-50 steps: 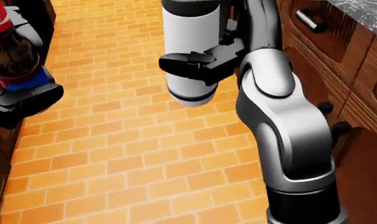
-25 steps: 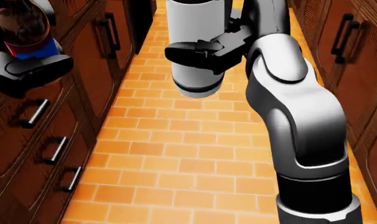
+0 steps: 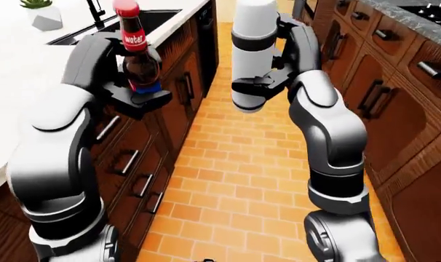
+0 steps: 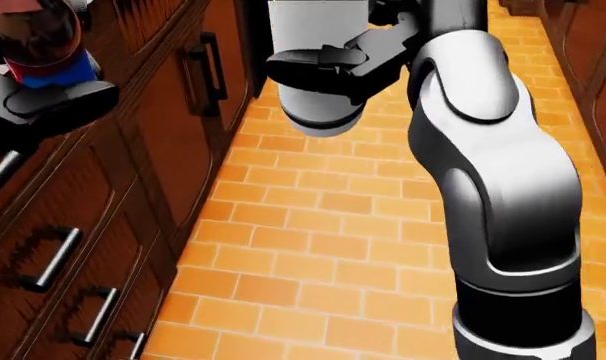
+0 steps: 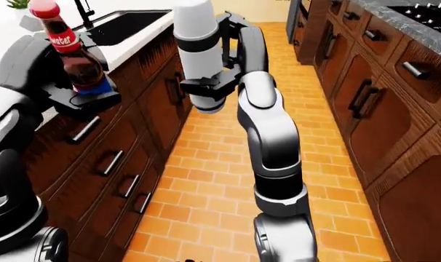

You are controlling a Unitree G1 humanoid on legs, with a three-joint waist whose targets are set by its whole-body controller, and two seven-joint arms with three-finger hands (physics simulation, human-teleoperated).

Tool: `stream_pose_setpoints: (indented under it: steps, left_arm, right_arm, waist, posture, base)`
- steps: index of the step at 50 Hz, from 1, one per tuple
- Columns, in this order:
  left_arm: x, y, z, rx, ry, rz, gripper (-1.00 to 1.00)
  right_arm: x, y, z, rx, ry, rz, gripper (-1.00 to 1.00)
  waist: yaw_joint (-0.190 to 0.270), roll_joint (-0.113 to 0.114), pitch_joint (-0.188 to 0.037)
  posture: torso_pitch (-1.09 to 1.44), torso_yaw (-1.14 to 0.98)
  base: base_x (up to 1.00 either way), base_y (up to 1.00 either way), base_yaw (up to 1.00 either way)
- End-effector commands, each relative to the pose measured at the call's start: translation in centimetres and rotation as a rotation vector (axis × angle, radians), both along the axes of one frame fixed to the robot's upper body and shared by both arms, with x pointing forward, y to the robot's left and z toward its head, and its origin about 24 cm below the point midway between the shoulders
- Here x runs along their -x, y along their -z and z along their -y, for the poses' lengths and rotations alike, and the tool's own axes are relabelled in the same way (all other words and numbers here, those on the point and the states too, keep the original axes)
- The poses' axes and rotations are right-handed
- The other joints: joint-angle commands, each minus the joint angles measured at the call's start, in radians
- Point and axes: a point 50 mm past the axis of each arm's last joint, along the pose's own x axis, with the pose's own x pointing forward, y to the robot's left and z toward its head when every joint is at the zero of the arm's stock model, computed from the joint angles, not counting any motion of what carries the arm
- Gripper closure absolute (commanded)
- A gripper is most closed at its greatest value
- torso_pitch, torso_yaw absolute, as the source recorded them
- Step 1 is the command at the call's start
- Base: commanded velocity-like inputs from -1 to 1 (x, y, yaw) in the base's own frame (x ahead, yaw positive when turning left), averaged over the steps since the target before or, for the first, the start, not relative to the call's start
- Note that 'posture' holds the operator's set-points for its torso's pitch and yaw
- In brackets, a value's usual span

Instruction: Move the drinks to the dining counter.

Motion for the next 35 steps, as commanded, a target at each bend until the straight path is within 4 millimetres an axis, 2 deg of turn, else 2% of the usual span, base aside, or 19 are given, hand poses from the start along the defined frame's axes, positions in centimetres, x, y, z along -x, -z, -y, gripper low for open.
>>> stream_pose_setpoints:
  steps: [1, 2, 4, 7, 11, 12, 13, 14, 15, 16, 19, 23, 25, 27, 28, 29, 30, 32, 35]
  left_arm:
    - [0.3, -0.9, -0.3, -0.005, -0.021, 0.039, 1.0]
    - [0.4, -1.0, -0.2, -0.005, -0.018, 0.041, 1.0]
    - [0.5, -1.2, -0.1, -0.007, -0.015, 0.043, 1.0]
    - [0.6, -1.4, -0.1, -0.009, -0.013, 0.048, 1.0]
    - [0.7, -1.6, 0.0, -0.007, -0.012, 0.051, 1.0]
    - [0.7, -1.7, 0.0, -0.008, -0.012, 0.053, 1.0]
    - [0.7, -1.8, 0.0, -0.008, -0.012, 0.053, 1.0]
    - [0.7, -1.8, 0.0, -0.008, -0.012, 0.054, 1.0]
    - [0.6, -1.8, 0.1, -0.009, -0.011, 0.054, 1.0]
    - [0.7, -1.8, 0.1, -0.009, -0.01, 0.054, 1.0]
    - [0.7, -2.0, 0.1, -0.012, -0.011, 0.055, 1.0]
    - [1.0, -2.2, 0.2, -0.015, -0.01, 0.059, 1.0]
    - [1.0, -2.3, 0.3, -0.016, -0.009, 0.06, 1.0]
    - [0.9, -2.4, 0.3, -0.017, -0.01, 0.061, 1.0]
    - [0.9, -2.4, 0.3, -0.018, -0.01, 0.061, 1.0]
    - [0.9, -2.4, 0.3, -0.018, -0.01, 0.06, 1.0]
    - [0.9, -2.4, 0.4, -0.019, -0.009, 0.06, 1.0]
    - [0.9, -2.3, 0.4, -0.018, -0.008, 0.06, 1.0]
    - [0.9, -2.3, 0.5, -0.019, -0.007, 0.06, 1.0]
  right_arm:
    - [0.5, -1.0, -0.4, 0.002, -0.028, 0.041, 1.0]
    - [0.6, -1.2, -0.4, -0.003, -0.032, 0.042, 1.0]
    - [0.7, -1.3, -0.4, -0.008, -0.04, 0.041, 1.0]
    - [0.9, -1.5, -0.3, -0.009, -0.047, 0.043, 1.0]
    - [1.1, -1.9, -0.2, -0.001, -0.049, 0.048, 1.0]
    - [1.2, -2.1, -0.2, -0.001, -0.051, 0.052, 1.0]
    - [1.2, -2.2, -0.2, 0.0, -0.051, 0.053, 1.0]
    - [1.3, -2.2, -0.1, -0.004, -0.05, 0.055, 1.0]
    - [1.4, -2.1, -0.2, -0.009, -0.053, 0.055, 1.0]
    - [1.4, -2.0, -0.2, -0.015, -0.057, 0.052, 1.0]
    - [1.5, -2.2, -0.2, -0.02, -0.062, 0.055, 1.0]
    - [1.7, -2.4, -0.2, -0.026, -0.068, 0.058, 1.0]
    - [1.8, -2.6, -0.1, -0.029, -0.07, 0.061, 1.0]
    - [1.9, -2.8, -0.1, -0.033, -0.072, 0.062, 1.0]
    - [2.0, -2.8, -0.1, -0.034, -0.073, 0.062, 1.0]
    - [1.9, -2.8, -0.1, -0.036, -0.074, 0.063, 1.0]
    - [2.0, -2.9, -0.1, -0.037, -0.077, 0.063, 1.0]
    - [2.1, -2.9, -0.2, -0.039, -0.08, 0.064, 1.0]
    - [2.2, -3.2, -0.2, -0.045, -0.084, 0.07, 1.0]
  waist:
    - [0.001, 0.081, -0.061]
    - [-0.016, 0.01, -0.043]
    - [0.017, -0.015, -0.077]
    - [0.008, -0.031, -0.067]
    - [-0.032, -0.085, -0.064]
    - [-0.038, -0.111, -0.068]
    - [-0.043, -0.154, -0.075]
    - [-0.048, -0.195, -0.113]
    - [-0.054, -0.151, -0.072]
    - [-0.055, -0.161, -0.065]
    - [-0.046, -0.151, -0.081]
    - [-0.043, -0.11, -0.063]
    - [-0.041, -0.079, -0.057]
    - [-0.039, -0.032, -0.059]
    - [-0.039, 0.0, -0.09]
    - [-0.031, -0.017, -0.055]
    - [-0.04, -0.009, -0.046]
    - [-0.022, -0.034, -0.067]
    - [-0.024, -0.076, -0.057]
  posture:
    - [0.0, 0.0]
    - [0.0, 0.0]
    - [0.0, 0.0]
    - [0.0, 0.0]
    - [0.0, 0.0]
    - [0.0, 0.0]
    - [0.0, 0.0]
    - [0.0, 0.0]
    - [0.0, 0.0]
    - [0.0, 0.0]
    - [0.0, 0.0]
    - [0.0, 0.0]
    - [0.0, 0.0]
    - [0.0, 0.0]
    - [0.0, 0.0]
    - [0.0, 0.0]
    - [0.0, 0.0]
    - [0.0, 0.0]
    - [0.0, 0.0]
  base:
    - [0.0, 0.0, 1.0]
    - [0.0, 0.0, 1.0]
    - [0.0, 0.0, 1.0]
    - [0.0, 0.0, 1.0]
    - [0.0, 0.0, 1.0]
    - [0.0, 0.0, 1.0]
    - [0.0, 0.0, 1.0]
    - [0.0, 0.0, 1.0]
    - [0.0, 0.0, 1.0]
    - [0.0, 0.0, 1.0]
    - [0.0, 0.0, 1.0]
    - [0.0, 0.0, 1.0]
    - [0.0, 0.0, 1.0]
    - [0.0, 0.0, 1.0]
    - [0.0, 0.0, 1.0]
    - [0.0, 0.0, 1.0]
    - [0.0, 0.0, 1.0]
    - [0.0, 0.0, 1.0]
    - [0.0, 0.0, 1.0]
